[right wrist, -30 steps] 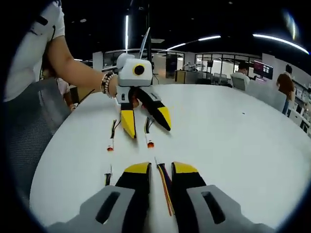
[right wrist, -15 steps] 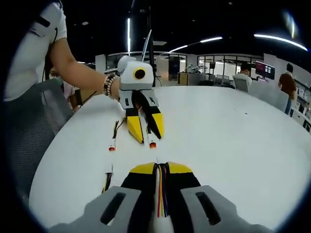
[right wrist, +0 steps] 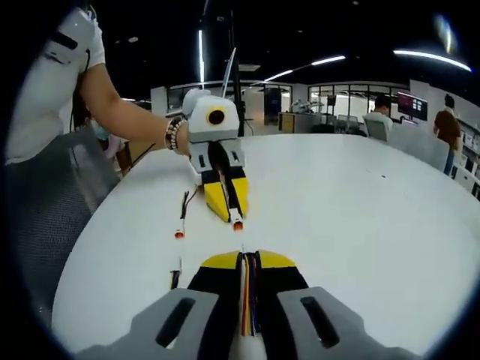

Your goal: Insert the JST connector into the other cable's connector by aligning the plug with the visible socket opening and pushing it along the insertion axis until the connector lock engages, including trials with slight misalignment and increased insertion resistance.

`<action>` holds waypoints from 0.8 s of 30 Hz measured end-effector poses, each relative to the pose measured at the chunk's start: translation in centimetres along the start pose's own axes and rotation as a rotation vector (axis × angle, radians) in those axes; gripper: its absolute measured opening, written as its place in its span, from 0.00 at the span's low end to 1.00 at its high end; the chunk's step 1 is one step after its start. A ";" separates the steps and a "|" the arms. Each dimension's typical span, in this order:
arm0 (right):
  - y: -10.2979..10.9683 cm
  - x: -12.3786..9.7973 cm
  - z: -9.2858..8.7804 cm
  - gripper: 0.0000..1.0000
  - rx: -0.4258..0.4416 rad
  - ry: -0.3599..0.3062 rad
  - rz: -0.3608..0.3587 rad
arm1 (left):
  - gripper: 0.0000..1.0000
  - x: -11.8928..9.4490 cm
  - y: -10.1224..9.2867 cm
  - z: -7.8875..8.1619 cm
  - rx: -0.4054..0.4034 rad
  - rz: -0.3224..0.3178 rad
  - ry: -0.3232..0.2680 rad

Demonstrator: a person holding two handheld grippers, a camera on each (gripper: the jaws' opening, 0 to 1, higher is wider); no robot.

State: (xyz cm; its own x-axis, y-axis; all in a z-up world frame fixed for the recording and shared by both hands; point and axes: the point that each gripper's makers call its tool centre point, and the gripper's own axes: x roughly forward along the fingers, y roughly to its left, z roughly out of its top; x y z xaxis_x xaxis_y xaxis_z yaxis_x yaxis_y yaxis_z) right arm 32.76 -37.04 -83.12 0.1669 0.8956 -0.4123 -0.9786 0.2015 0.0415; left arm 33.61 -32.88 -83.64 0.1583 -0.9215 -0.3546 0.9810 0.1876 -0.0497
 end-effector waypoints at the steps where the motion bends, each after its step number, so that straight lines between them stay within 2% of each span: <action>1: 0.0 0.0 0.1 0.04 -0.006 0.003 0.000 | 0.00 -0.2 0.1 0.1 0.011 0.006 0.005; 3: 0.2 -0.2 0.2 0.03 -0.030 0.026 0.009 | 0.00 -0.5 0.1 0.3 0.056 0.009 0.036; 5: 0.5 -0.4 0.7 0.03 -0.032 0.021 0.014 | 0.00 -0.7 -0.4 0.5 0.084 -0.004 0.056; 9: 1.0 -0.5 1.6 0.03 -0.050 0.019 0.022 | 0.00 -1.1 -0.9 1.1 0.113 -0.008 0.071; 13: 1.4 -0.4 1.3 0.03 -0.073 0.055 0.026 | 0.00 -1.3 -1.5 1.2 0.145 -0.011 0.101; 19: 2.3 -0.4 1.9 0.03 -0.065 0.054 0.038 | 0.00 -1.7 -2.6 2.2 0.124 -0.013 0.085; 21: 2.8 -0.4 2.3 0.03 -0.065 0.051 0.039 | 0.00 -1.9 -2.8 2.7 0.108 0.007 0.065; 24: 3.8 -0.6 3.1 0.04 -0.069 0.033 0.049 | 0.00 -2.2 -3.9 3.4 0.105 -0.005 0.035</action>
State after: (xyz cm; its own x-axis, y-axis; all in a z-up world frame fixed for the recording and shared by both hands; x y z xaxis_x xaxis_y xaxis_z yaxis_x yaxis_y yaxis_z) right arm 29.32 -35.57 -79.92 0.1153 0.8900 -0.4412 -0.9917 0.1285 0.0000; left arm 29.86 -32.79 -79.48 0.1510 -0.9098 -0.3867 0.9884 0.1446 0.0456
